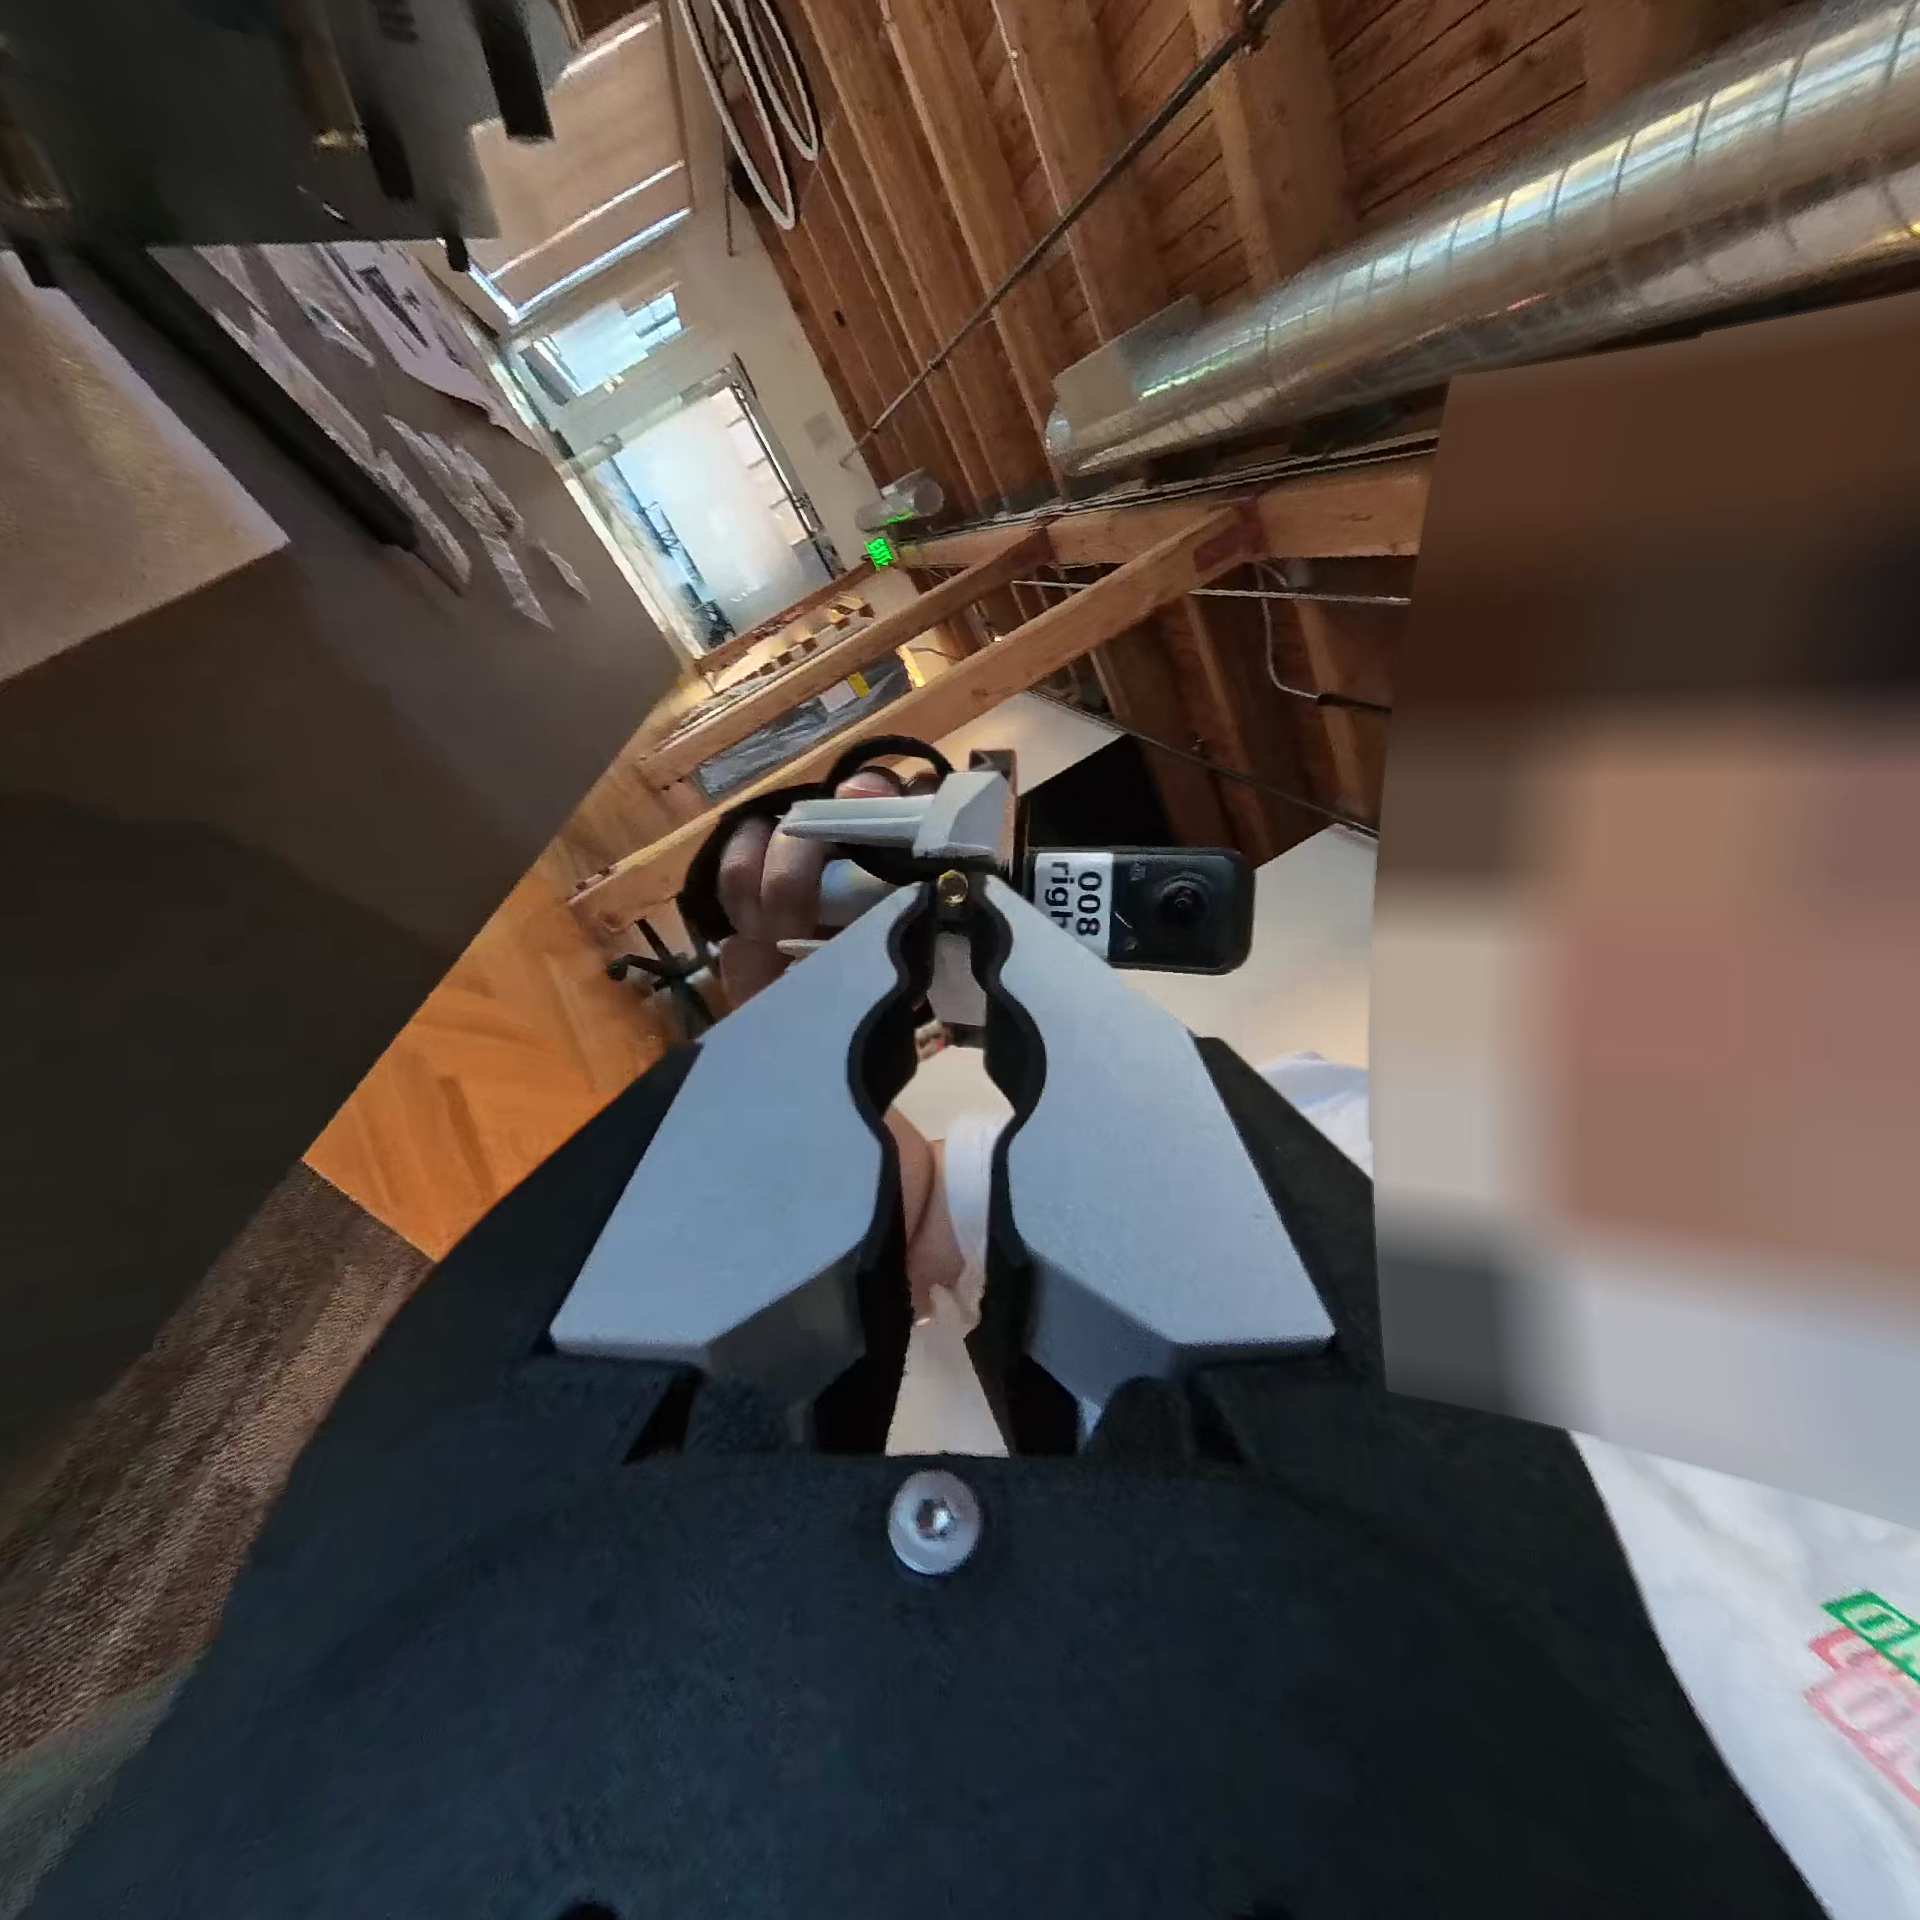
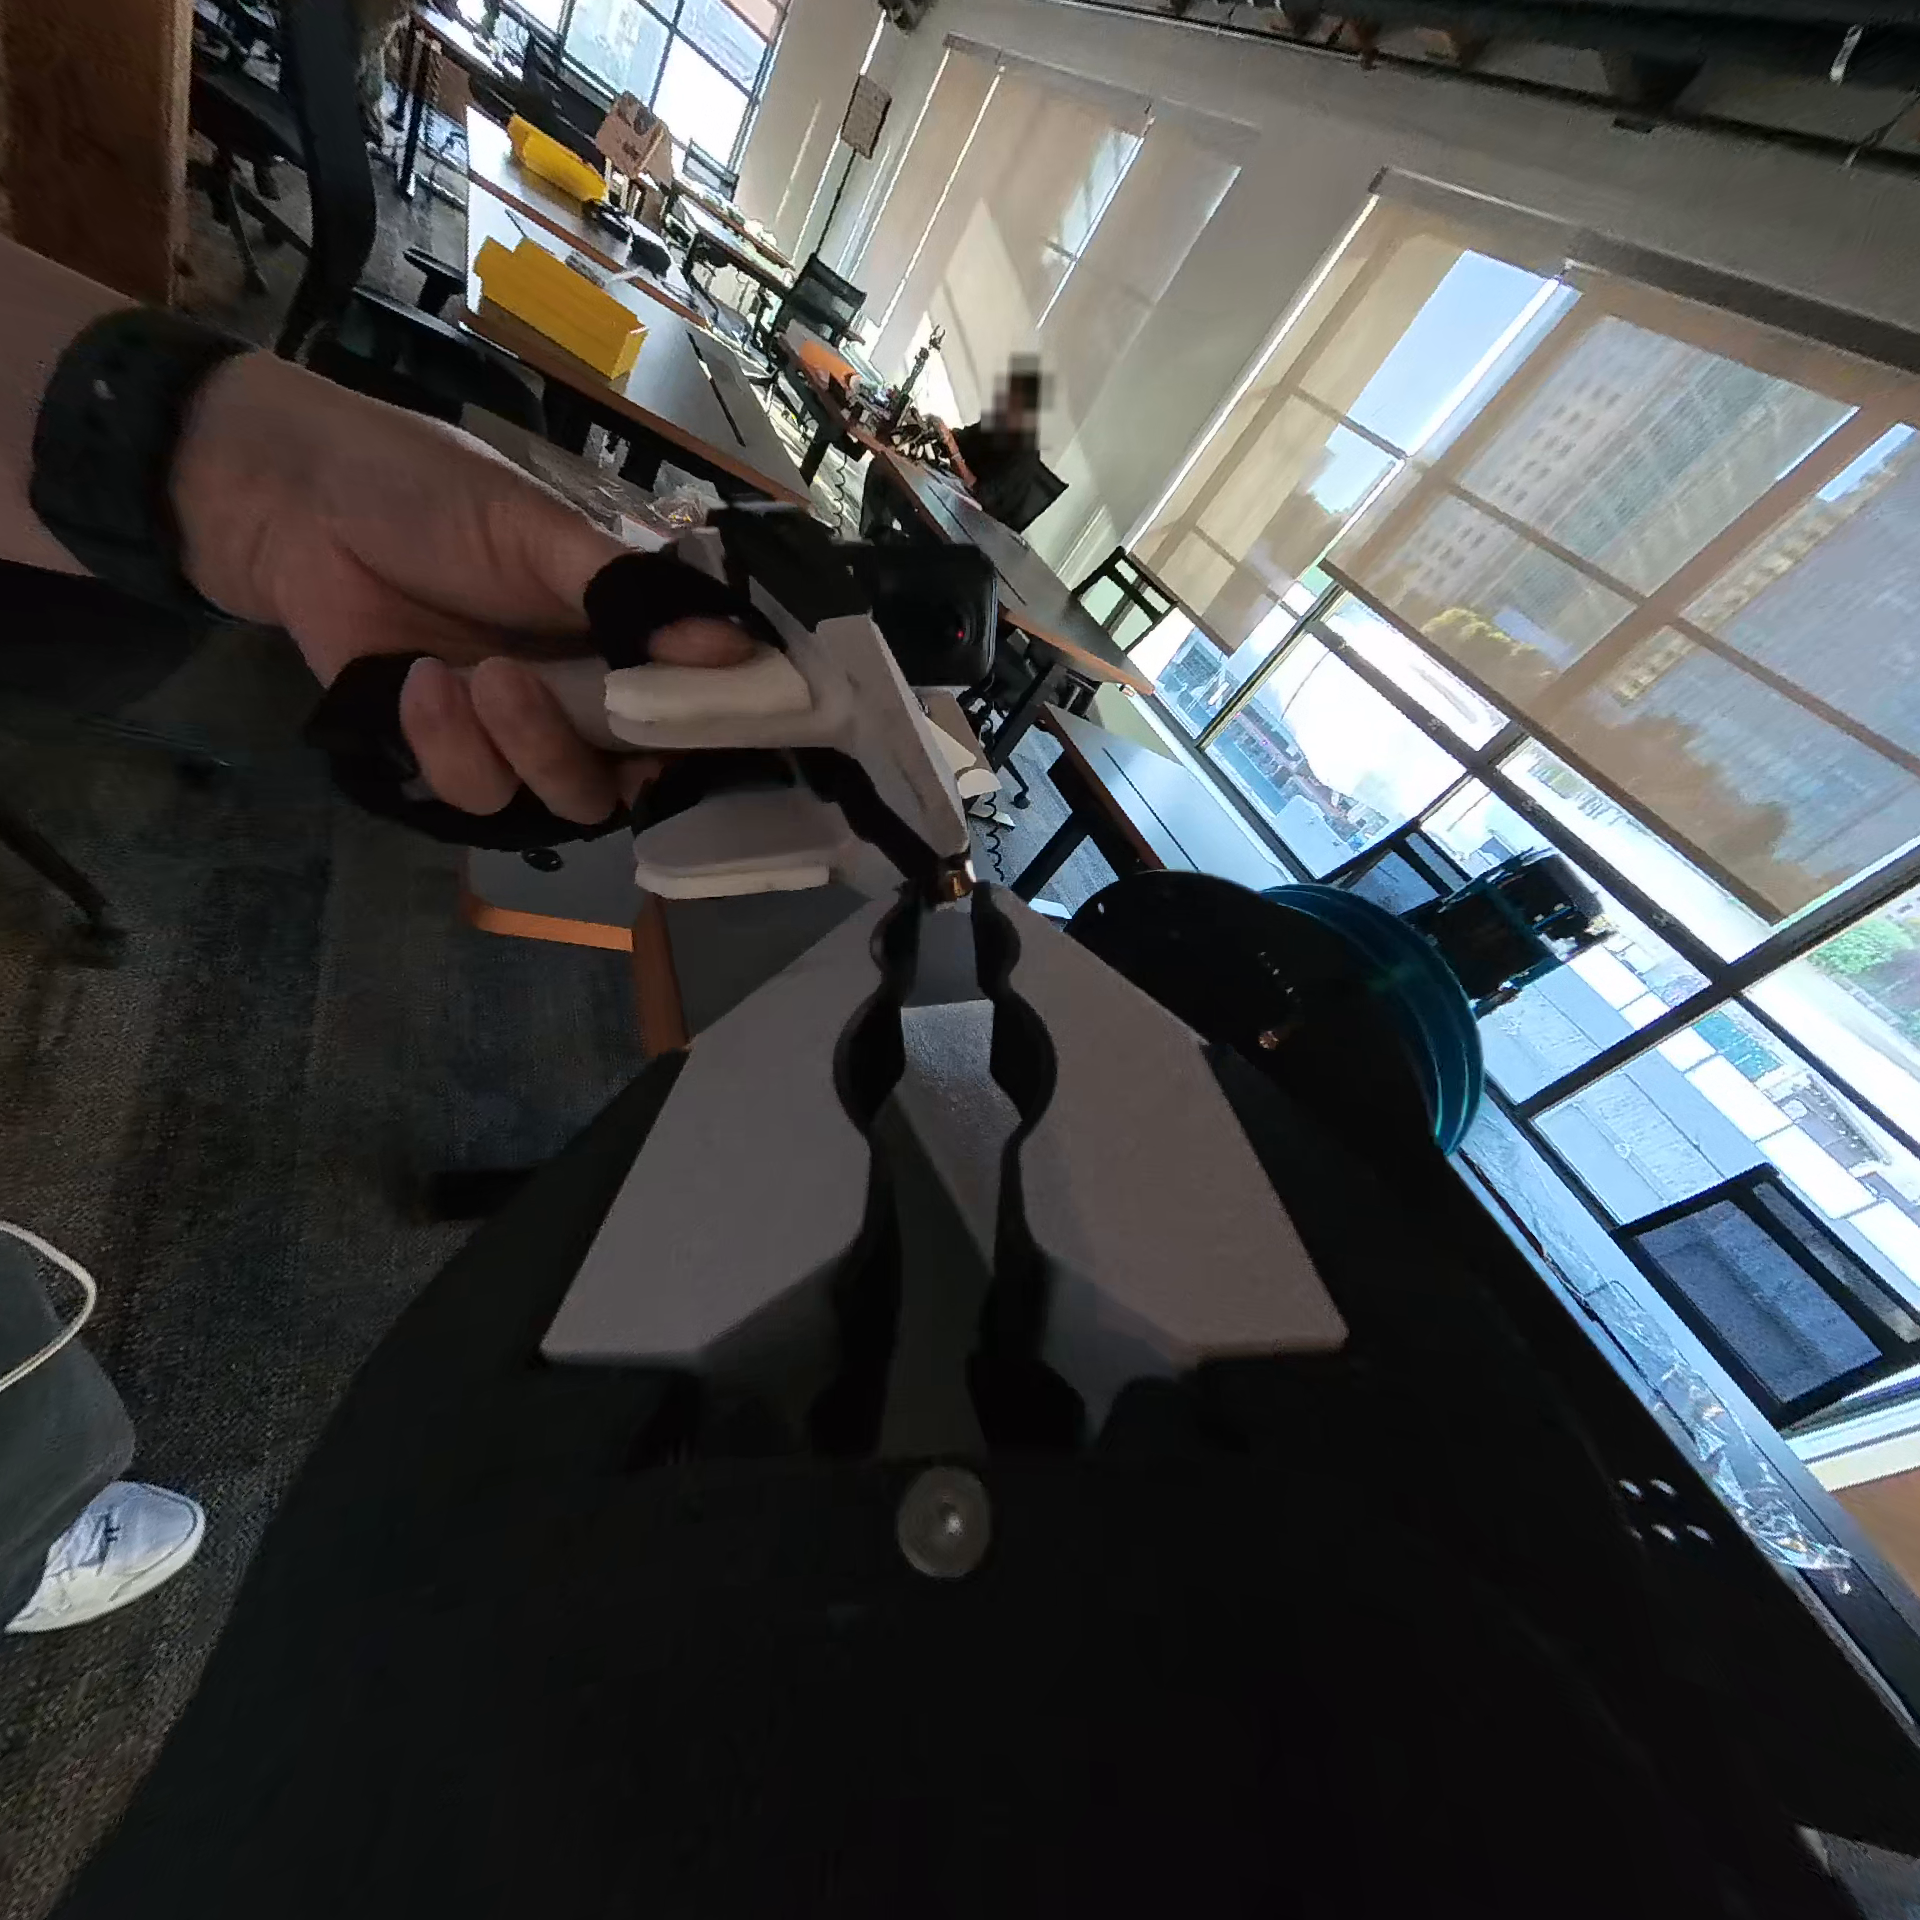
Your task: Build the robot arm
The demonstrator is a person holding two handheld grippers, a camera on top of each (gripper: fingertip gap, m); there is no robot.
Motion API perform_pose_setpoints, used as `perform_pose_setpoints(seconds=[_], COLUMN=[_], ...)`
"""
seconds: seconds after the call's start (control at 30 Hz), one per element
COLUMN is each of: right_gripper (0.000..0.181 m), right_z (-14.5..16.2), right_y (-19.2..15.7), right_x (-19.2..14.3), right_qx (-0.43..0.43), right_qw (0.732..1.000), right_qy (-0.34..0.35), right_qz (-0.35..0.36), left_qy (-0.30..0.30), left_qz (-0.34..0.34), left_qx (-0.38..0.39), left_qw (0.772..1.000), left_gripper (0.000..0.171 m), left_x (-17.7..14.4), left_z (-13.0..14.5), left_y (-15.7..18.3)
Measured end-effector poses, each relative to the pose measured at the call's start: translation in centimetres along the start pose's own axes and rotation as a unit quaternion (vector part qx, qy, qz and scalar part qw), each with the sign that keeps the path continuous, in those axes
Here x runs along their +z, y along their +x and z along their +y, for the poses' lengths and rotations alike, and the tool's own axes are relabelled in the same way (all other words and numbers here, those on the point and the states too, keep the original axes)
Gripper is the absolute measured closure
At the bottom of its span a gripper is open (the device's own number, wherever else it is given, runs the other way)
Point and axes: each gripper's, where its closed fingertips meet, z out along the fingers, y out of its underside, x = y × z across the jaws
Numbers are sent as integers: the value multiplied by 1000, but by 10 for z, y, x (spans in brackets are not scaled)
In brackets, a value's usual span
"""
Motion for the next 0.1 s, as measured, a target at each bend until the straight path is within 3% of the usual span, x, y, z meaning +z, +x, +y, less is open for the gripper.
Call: perform_pose_setpoints(seconds=[0.1], right_gripper=[174], right_z=[-3], right_y=[0], right_x=[-3], right_qx=[6], right_qw=[1000], right_qy=[4], right_qz=[1], left_qy=[-3], left_qz=[17], left_qx=[-15], left_qw=[1000], left_gripper=[168], left_x=[2], left_z=[1], left_y=[4])
